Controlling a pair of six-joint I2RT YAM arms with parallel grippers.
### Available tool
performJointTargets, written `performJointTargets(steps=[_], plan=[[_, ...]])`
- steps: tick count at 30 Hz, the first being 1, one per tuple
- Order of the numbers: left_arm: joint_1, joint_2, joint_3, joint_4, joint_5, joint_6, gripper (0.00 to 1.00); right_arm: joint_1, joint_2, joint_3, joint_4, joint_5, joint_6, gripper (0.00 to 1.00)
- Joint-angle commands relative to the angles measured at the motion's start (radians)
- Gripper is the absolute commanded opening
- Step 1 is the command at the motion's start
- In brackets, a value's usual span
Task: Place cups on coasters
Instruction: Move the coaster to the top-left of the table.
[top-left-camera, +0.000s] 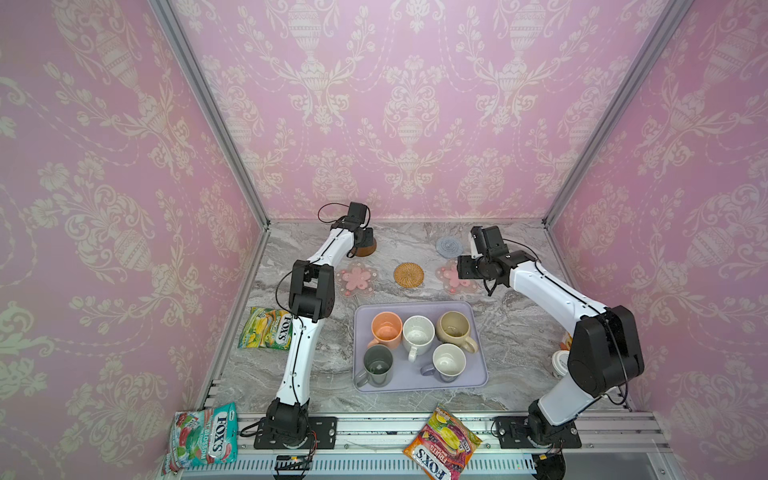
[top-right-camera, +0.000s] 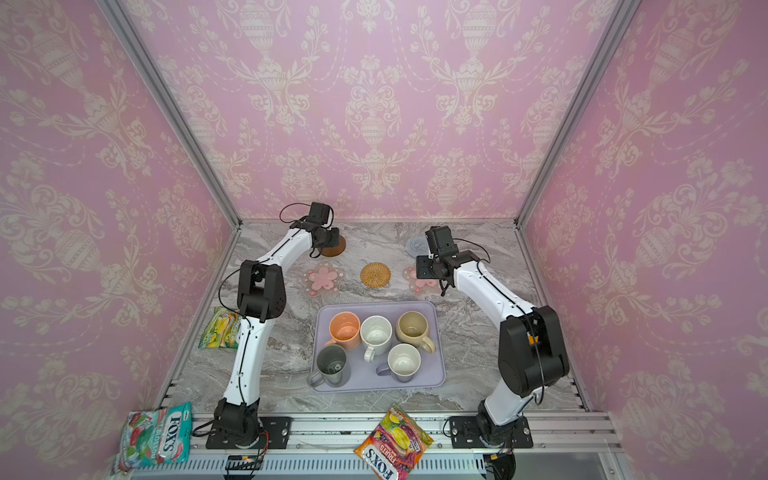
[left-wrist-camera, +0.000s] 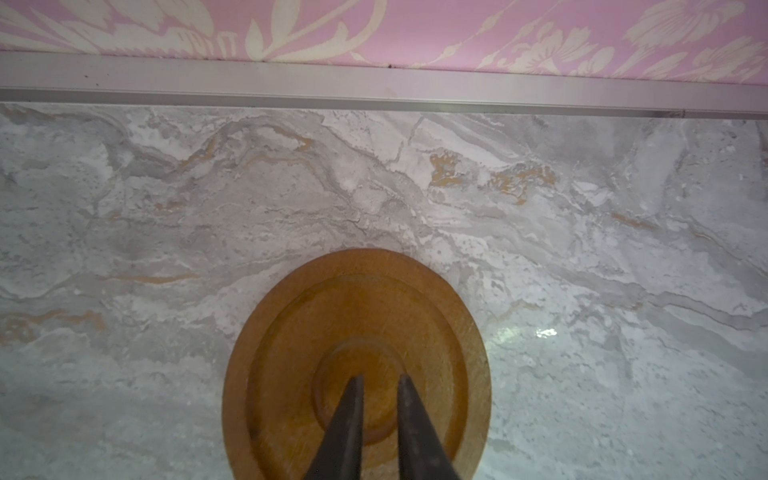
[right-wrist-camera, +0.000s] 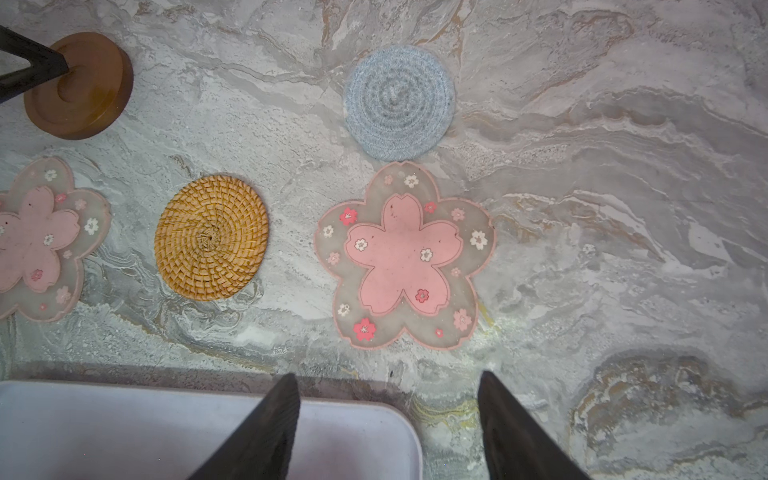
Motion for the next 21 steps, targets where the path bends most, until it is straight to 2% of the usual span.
performJointTargets(steps=[1, 8, 14, 21], plan=[[0.011, 0.037, 0.03, -0.032, -0.005, -0.024, 0.19, -0.001, 0.014, 0.028, 0.001, 0.005, 0.004, 0.7], [0.018, 0.046, 0.025, -0.044, 0.001, -0.029, 0.18, -0.001, 0.026, 0.035, 0.0, 0.003, 0.012, 0.7], [0.023, 0.053, 0.024, -0.057, -0.01, -0.026, 0.03, -0.001, 0.04, 0.046, 0.001, -0.01, 0.023, 0.7], [0.042, 0.059, 0.018, -0.1, -0.045, -0.028, 0.03, 0.0, 0.051, 0.055, 0.0, -0.017, 0.029, 0.7]])
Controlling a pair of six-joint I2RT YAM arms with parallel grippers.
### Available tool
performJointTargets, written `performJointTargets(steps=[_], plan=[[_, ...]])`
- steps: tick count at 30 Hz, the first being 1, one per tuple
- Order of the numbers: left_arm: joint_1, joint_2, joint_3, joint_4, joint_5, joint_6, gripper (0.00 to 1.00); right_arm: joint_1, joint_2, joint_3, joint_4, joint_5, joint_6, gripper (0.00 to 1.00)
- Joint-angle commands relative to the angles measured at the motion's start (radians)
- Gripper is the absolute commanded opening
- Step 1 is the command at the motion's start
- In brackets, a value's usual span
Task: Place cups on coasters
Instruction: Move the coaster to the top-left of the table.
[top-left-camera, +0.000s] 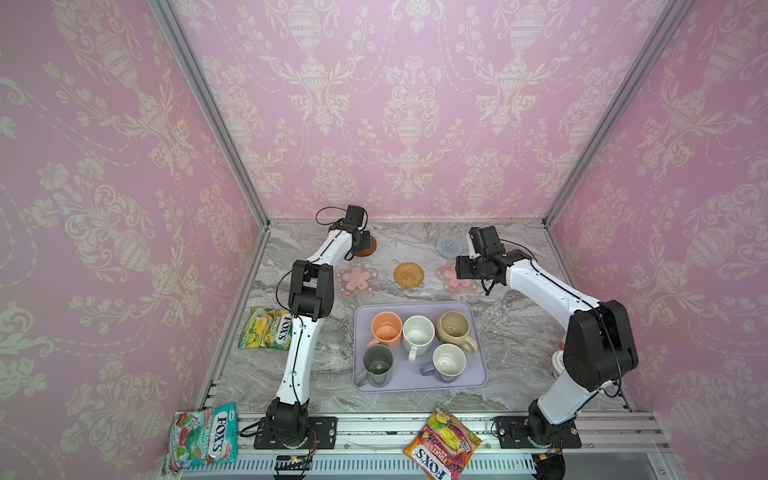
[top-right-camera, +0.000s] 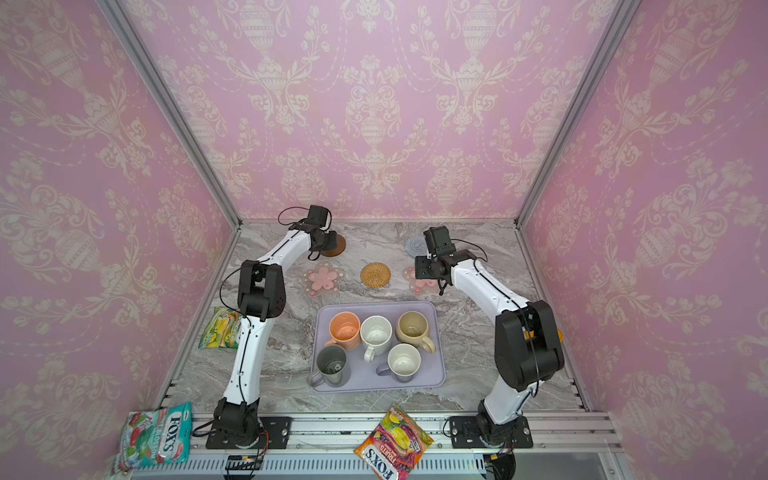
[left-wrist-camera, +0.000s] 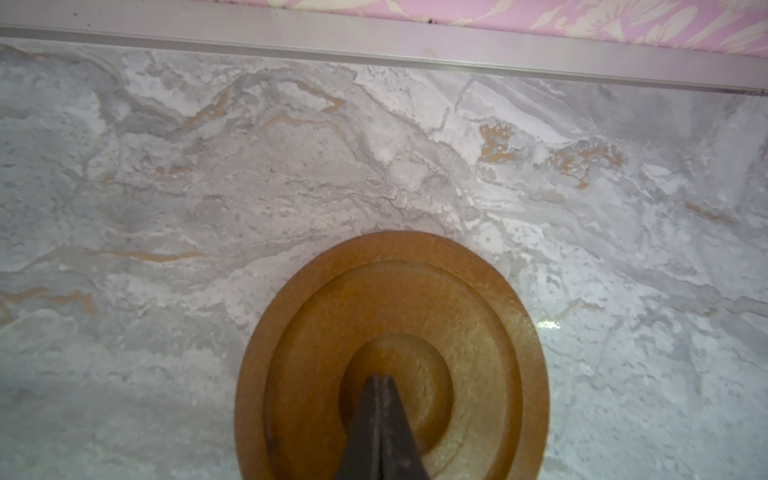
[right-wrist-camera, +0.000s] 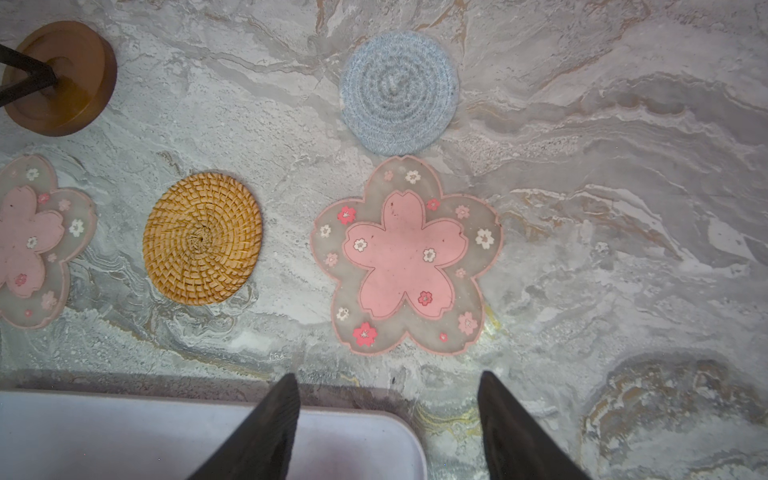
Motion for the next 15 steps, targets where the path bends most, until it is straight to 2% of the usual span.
performJointTargets(steps=[1, 8, 11, 15], plan=[[0.026, 0.031, 0.013, -0.081, -0.048, -0.015, 0.03, -0.001, 0.01, 0.039, 0.001, -0.016, 0.018, 0.7], [0.062, 0.019, -0.004, -0.117, -0.07, -0.046, 0.03, 0.0, 0.01, 0.036, 0.004, -0.022, 0.03, 0.7], [0.077, 0.002, -0.035, -0.117, -0.092, -0.05, 0.03, 0.0, 0.009, 0.03, 0.005, -0.022, 0.032, 0.7], [0.112, -0.036, -0.106, -0.1, -0.085, -0.112, 0.03, 0.0, 0.011, 0.027, 0.007, -0.021, 0.038, 0.7]])
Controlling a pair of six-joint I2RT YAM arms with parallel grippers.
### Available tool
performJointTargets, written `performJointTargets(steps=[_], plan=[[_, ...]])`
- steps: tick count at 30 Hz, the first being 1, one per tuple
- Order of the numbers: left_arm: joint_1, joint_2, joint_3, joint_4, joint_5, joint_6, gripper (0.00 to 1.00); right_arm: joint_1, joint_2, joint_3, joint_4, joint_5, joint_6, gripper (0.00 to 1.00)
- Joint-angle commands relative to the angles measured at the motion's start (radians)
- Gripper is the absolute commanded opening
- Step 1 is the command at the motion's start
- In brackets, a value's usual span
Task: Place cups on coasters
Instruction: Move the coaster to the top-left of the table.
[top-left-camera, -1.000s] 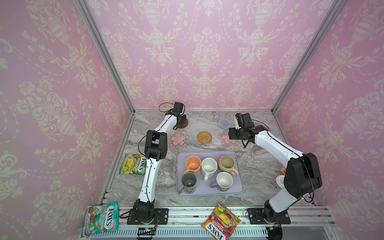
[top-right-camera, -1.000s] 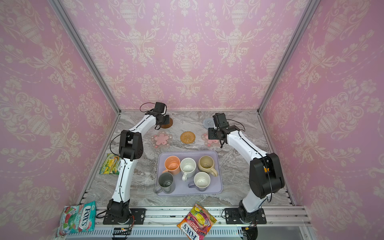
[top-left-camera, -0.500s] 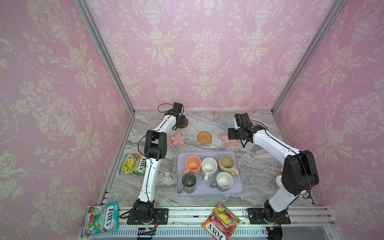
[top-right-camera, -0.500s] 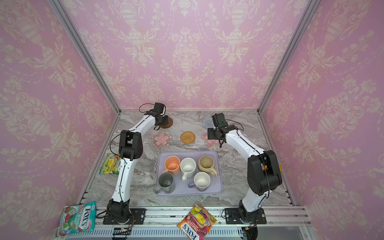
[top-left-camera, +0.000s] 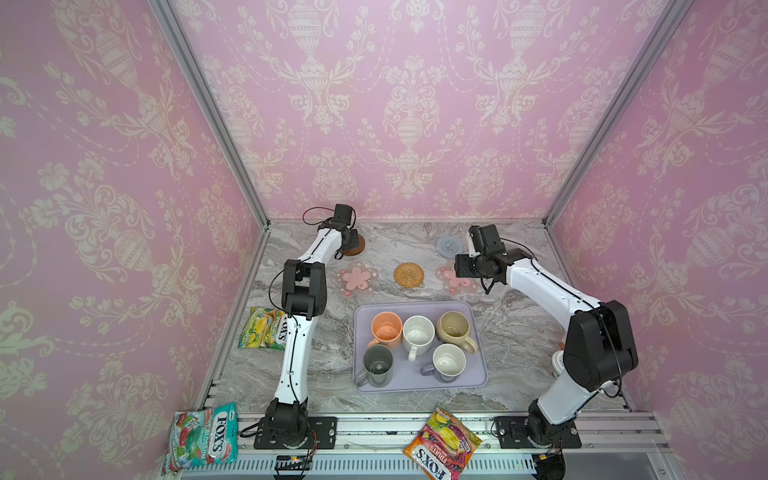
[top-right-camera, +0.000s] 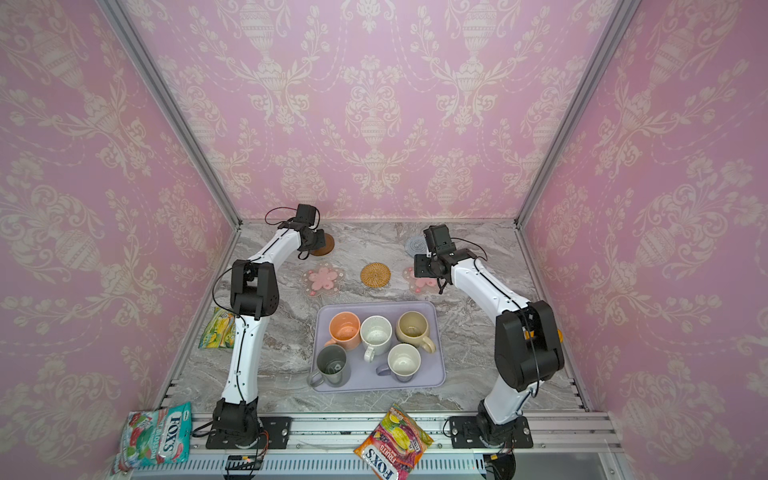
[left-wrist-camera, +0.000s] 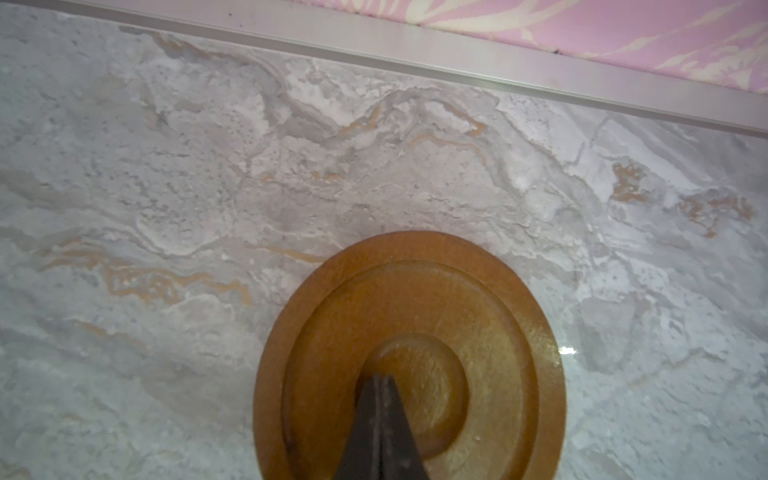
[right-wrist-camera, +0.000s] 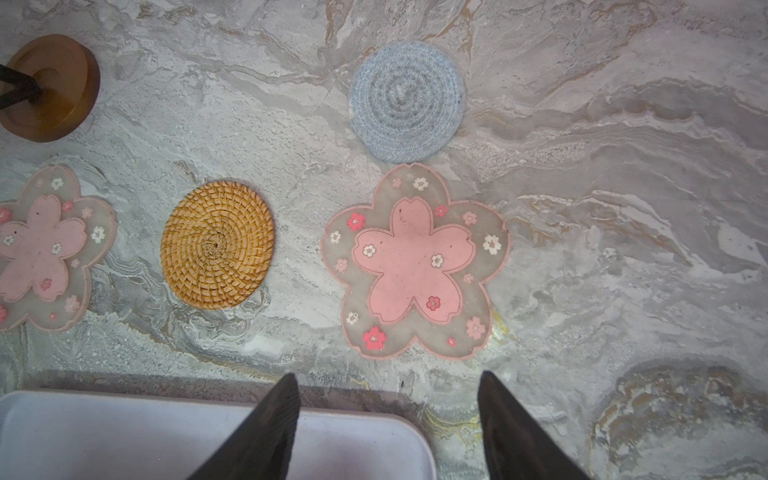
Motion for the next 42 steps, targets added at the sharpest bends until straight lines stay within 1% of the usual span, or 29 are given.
performJointTargets(steps=[1, 6, 15, 24, 33, 42], plan=[[0.048, -0.028, -0.093, -0.091, -0.043, -0.075, 0.03, 0.0, 0.01, 0.013, 0.008, -0.009, 0.025, 0.7], [0.081, -0.102, -0.206, -0.069, -0.02, -0.114, 0.03, 0.003, 0.004, 0.003, 0.017, -0.016, 0.038, 0.69], [0.122, -0.285, -0.479, -0.002, -0.032, -0.179, 0.05, 0.009, -0.025, -0.025, 0.032, -0.03, 0.061, 0.69], [0.143, -0.412, -0.673, 0.016, -0.045, -0.205, 0.06, 0.01, -0.085, -0.073, 0.028, -0.011, 0.054, 0.69], [0.147, -0.48, -0.789, 0.008, -0.065, -0.242, 0.07, 0.009, -0.132, -0.105, 0.026, -0.006, 0.053, 0.7], [0.148, -0.546, -0.851, -0.002, -0.062, -0.26, 0.07, 0.008, -0.161, -0.124, 0.014, 0.01, 0.046, 0.7]])
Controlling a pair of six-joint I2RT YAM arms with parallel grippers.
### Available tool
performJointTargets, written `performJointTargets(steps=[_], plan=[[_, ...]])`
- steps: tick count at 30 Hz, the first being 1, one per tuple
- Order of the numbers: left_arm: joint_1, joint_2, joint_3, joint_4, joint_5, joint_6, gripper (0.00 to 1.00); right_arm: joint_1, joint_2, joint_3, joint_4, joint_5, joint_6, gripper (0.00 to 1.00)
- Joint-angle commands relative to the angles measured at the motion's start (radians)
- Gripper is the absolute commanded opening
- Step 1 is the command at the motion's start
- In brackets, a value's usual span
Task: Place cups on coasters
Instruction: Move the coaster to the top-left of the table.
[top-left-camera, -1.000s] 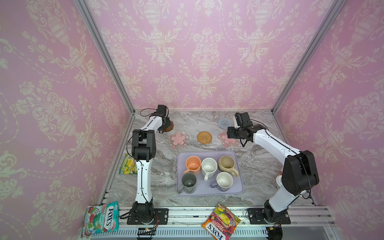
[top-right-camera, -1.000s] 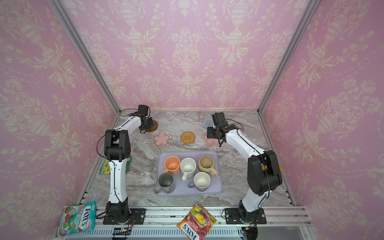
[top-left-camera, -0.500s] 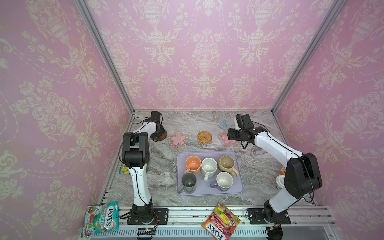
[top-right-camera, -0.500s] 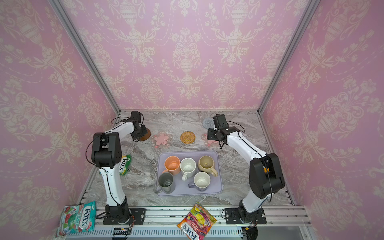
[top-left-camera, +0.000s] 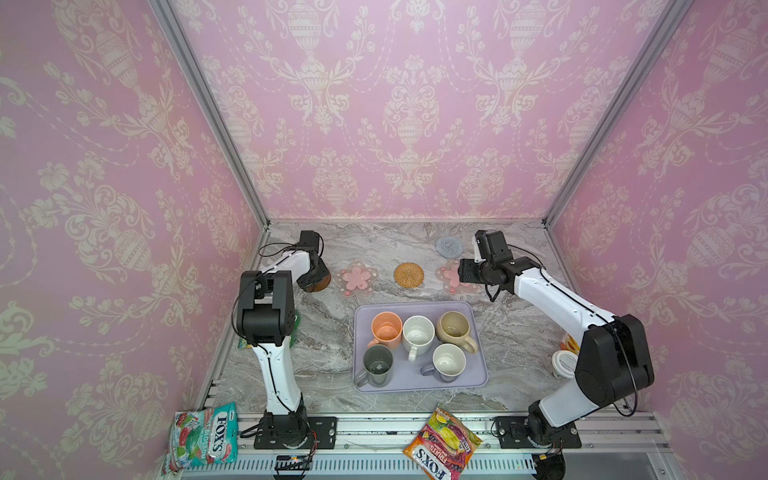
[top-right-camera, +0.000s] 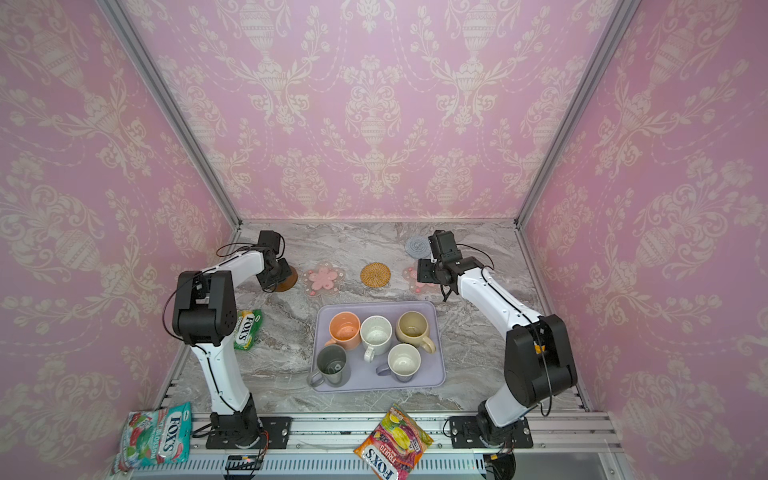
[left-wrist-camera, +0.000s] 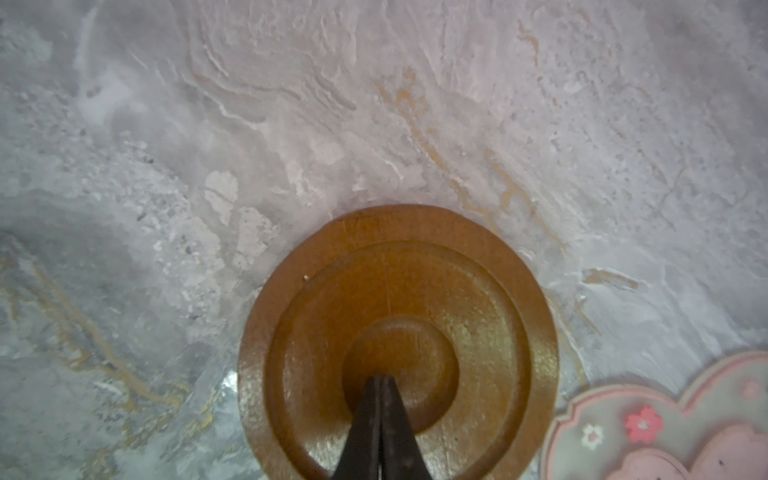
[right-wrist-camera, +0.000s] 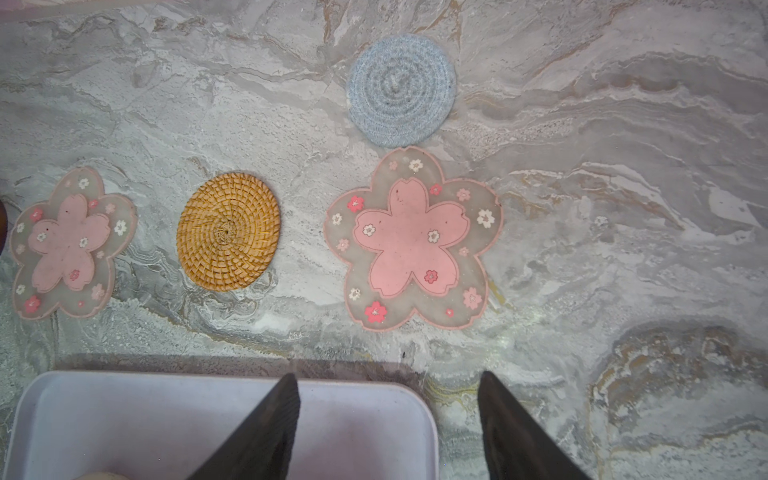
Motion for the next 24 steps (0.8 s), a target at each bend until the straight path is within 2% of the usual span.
performJointTargets(steps=[1, 7, 13, 17, 24], plan=[[0.008, -0.027, -0.043, -0.073, -0.009, -0.03, 0.07, 0.008, -0.052, -0.013, -0.013, 0.017, 0.007, 0.7], [0.007, -0.054, -0.065, -0.074, -0.006, -0.044, 0.08, 0.009, -0.057, -0.012, -0.02, 0.018, 0.009, 0.7], [0.007, -0.099, -0.057, -0.051, 0.032, -0.028, 0.15, 0.009, -0.039, -0.005, -0.025, 0.019, 0.003, 0.7], [0.008, -0.139, -0.037, -0.052, 0.042, -0.026, 0.23, 0.009, -0.02, 0.011, -0.019, 0.011, 0.003, 0.7], [0.007, -0.227, 0.002, -0.082, 0.059, -0.029, 0.28, 0.008, 0.053, 0.075, -0.022, 0.004, -0.016, 0.69]])
